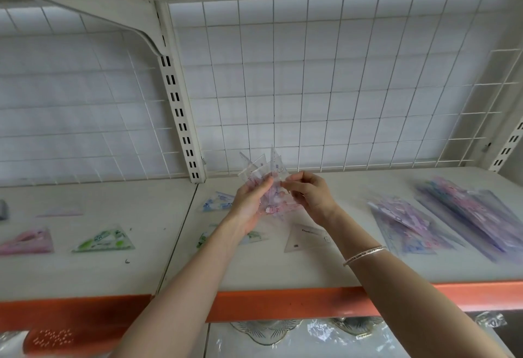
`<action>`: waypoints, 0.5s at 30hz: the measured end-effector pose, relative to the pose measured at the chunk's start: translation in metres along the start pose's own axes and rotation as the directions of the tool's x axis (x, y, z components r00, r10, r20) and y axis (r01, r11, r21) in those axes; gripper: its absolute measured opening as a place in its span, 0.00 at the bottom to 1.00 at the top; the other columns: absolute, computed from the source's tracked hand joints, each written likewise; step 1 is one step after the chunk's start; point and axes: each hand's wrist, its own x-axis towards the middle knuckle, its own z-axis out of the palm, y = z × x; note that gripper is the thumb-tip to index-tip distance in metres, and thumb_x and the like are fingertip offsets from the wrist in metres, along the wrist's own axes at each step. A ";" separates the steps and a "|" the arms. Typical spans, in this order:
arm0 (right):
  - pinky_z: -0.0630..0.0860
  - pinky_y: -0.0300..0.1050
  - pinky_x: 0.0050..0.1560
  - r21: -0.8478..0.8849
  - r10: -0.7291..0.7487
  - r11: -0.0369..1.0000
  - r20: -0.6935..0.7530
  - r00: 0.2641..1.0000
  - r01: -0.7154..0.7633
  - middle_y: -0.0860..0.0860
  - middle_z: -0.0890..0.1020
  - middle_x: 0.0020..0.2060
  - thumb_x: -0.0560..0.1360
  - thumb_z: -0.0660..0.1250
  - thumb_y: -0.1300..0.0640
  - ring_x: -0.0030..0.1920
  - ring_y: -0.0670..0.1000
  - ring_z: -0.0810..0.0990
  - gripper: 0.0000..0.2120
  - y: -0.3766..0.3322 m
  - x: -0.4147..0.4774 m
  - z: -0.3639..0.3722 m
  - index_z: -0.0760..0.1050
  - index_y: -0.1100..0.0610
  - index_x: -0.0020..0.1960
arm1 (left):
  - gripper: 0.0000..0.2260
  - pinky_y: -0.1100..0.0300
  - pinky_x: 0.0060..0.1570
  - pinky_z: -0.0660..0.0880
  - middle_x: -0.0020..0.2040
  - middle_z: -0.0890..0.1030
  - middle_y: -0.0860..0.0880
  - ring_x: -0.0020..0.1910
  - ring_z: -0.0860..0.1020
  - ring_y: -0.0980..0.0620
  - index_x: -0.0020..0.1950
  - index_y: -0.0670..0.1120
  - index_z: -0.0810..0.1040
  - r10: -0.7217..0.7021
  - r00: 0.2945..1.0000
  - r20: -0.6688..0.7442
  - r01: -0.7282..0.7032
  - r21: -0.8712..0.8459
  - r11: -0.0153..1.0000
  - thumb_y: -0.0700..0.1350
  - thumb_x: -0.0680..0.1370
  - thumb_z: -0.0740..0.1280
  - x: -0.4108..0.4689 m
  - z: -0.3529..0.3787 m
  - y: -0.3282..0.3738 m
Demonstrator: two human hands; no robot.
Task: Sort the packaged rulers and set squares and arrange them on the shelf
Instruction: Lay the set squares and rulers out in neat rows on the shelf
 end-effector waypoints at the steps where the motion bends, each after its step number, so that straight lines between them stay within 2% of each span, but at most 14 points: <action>1: 0.64 0.37 0.28 0.012 -0.009 1.000 0.008 1.000 0.009 0.57 0.74 0.34 0.68 0.70 0.71 0.27 0.48 0.66 0.09 0.001 -0.001 0.000 0.74 0.60 0.38 | 0.11 0.56 0.32 0.80 0.46 0.85 0.46 0.40 0.84 0.49 0.60 0.41 0.78 0.007 1.000 0.000 -0.007 -0.003 1.000 0.41 0.80 0.64 0.000 0.000 -0.001; 4: 0.65 0.37 0.29 0.038 -0.031 0.999 0.028 0.999 0.030 0.54 0.73 0.29 0.69 0.72 0.70 0.27 0.50 0.67 0.07 0.003 -0.004 -0.001 0.76 0.59 0.40 | 0.10 0.53 0.36 0.81 0.47 0.85 0.45 0.42 0.84 0.48 0.59 0.42 0.78 0.023 1.000 -0.001 -0.023 -0.010 1.000 0.42 0.79 0.65 0.000 0.000 -0.004; 8: 0.66 0.37 0.29 0.035 -0.059 0.998 0.043 0.997 0.058 0.48 0.76 0.24 0.70 0.71 0.68 0.27 0.48 0.71 0.06 0.006 -0.010 -0.001 0.78 0.59 0.44 | 0.09 0.49 0.44 0.81 0.49 0.84 0.44 0.47 0.83 0.46 0.57 0.45 0.79 0.020 0.999 0.034 -0.019 -0.023 1.000 0.43 0.80 0.64 -0.002 -0.001 -0.008; 12: 0.65 0.36 0.29 0.069 -0.087 0.994 0.012 0.996 0.086 0.49 0.77 0.24 0.71 0.70 0.69 0.30 0.51 0.72 0.06 0.007 -0.012 0.000 0.78 0.60 0.43 | 0.10 0.54 0.38 0.81 0.51 0.84 0.45 0.45 0.83 0.46 0.59 0.45 0.79 -0.003 0.998 0.059 0.007 -0.068 0.998 0.41 0.82 0.60 -0.004 -0.001 -0.006; 15: 0.64 0.37 0.29 0.069 -0.081 0.994 0.004 0.997 0.081 0.50 0.75 0.24 0.71 0.70 0.69 0.28 0.48 0.69 0.06 0.011 -0.013 -0.001 0.79 0.60 0.42 | 0.12 0.55 0.39 0.81 0.53 0.83 0.45 0.44 0.83 0.46 0.61 0.45 0.78 -0.026 0.997 0.073 0.031 -0.072 0.997 0.39 0.82 0.58 -0.007 -0.002 -0.005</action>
